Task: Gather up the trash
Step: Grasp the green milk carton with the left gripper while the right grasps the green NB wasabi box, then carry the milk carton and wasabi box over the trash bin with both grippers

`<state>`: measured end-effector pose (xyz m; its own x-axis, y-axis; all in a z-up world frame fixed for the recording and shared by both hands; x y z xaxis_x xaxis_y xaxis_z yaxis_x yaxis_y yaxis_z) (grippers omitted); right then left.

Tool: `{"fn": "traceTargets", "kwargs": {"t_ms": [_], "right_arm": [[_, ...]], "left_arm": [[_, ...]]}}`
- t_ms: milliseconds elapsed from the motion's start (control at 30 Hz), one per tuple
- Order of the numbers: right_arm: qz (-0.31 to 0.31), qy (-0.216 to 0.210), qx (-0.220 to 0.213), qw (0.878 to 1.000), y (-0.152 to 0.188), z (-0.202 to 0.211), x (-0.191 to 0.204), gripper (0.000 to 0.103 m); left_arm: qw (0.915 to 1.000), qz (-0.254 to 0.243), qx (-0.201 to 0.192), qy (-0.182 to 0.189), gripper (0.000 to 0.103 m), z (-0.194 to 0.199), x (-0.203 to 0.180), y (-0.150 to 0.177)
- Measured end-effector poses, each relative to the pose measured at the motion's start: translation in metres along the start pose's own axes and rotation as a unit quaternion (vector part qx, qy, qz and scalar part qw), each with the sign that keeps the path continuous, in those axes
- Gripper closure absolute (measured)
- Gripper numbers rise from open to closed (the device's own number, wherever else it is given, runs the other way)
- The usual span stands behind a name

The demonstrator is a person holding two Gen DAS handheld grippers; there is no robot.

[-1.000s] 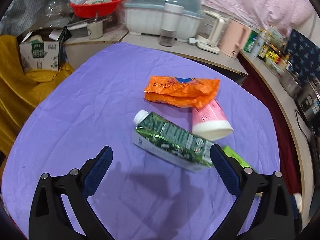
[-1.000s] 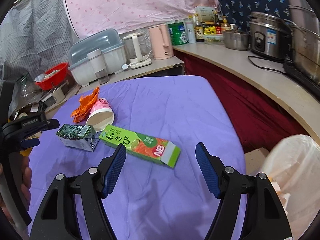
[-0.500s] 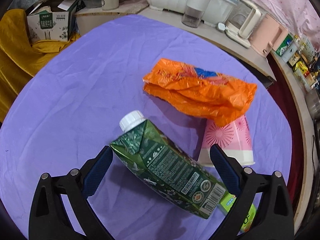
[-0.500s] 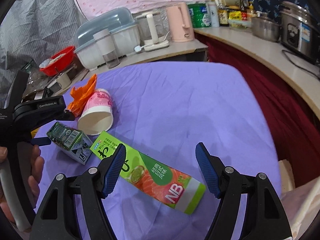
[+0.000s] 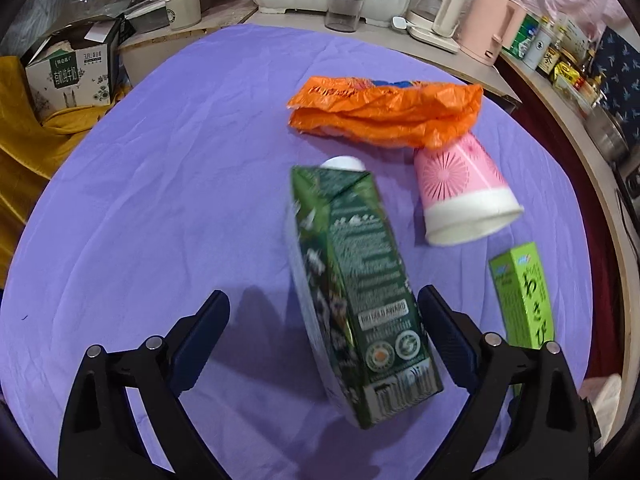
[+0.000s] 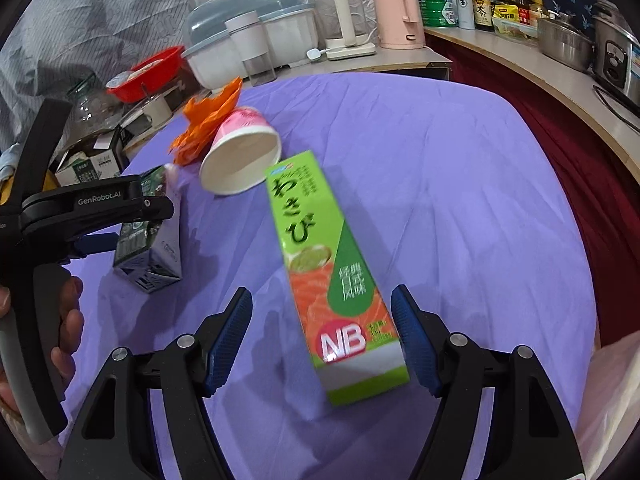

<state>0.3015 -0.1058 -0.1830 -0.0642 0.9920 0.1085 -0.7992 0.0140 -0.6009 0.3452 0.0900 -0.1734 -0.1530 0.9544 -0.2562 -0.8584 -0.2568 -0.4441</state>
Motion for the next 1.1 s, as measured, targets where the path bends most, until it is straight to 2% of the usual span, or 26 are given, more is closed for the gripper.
{"fn": "traceTargets", "kwargs": {"t_ms": [67,133,233,333,433,500,767,1100], "right_arm": [[-0.002,0.002,0.0,1.0,0.005,0.002,0.002,0.034],[-0.005,0.006,-0.004,1.0,0.007,0.004,0.003,0.034],[-0.008,0.023,-0.011,1.0,0.004,0.003,0.002,0.034],[-0.008,0.043,-0.017,0.999,0.002,-0.001,0.001,0.036],[-0.003,0.061,-0.018,0.998,0.002,-0.004,0.0,0.049],[-0.005,0.068,-0.016,0.998,0.003,-0.006,-0.002,0.06],[-0.025,0.063,-0.024,0.997,0.007,0.019,-0.005,0.064],[-0.051,0.073,-0.09,0.992,0.003,0.098,-0.01,0.065]], "left_arm": [[0.9999,-0.011,0.005,-0.003,0.02,0.003,0.003,0.008],[0.9996,-0.025,0.011,-0.002,0.02,0.005,0.005,0.018],[0.999,-0.043,-0.002,-0.01,0.021,0.01,0.006,0.022],[0.9986,-0.051,-0.011,0.003,0.029,0.012,0.002,0.02],[0.9974,-0.067,-0.021,0.015,0.04,0.012,-0.004,0.015],[0.9967,-0.075,-0.018,0.026,0.055,0.01,-0.008,0.016],[0.9943,-0.096,-0.025,0.038,0.056,0.024,-0.017,0.024],[0.9873,-0.129,-0.048,0.079,0.057,0.077,-0.051,0.044]]}}
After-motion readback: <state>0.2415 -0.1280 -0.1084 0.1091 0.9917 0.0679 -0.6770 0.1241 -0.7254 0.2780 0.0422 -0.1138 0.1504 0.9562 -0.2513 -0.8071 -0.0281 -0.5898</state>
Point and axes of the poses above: each gripper's, at about its wrist camera, not at the fingertips, and z roughly against the way its jaws point, x to its left, y to its underside, the point moved 9 cm from there along -z, roughly the way its jaws point, and after that the axes turned 9 degrees about y, right-handed, at the moved point
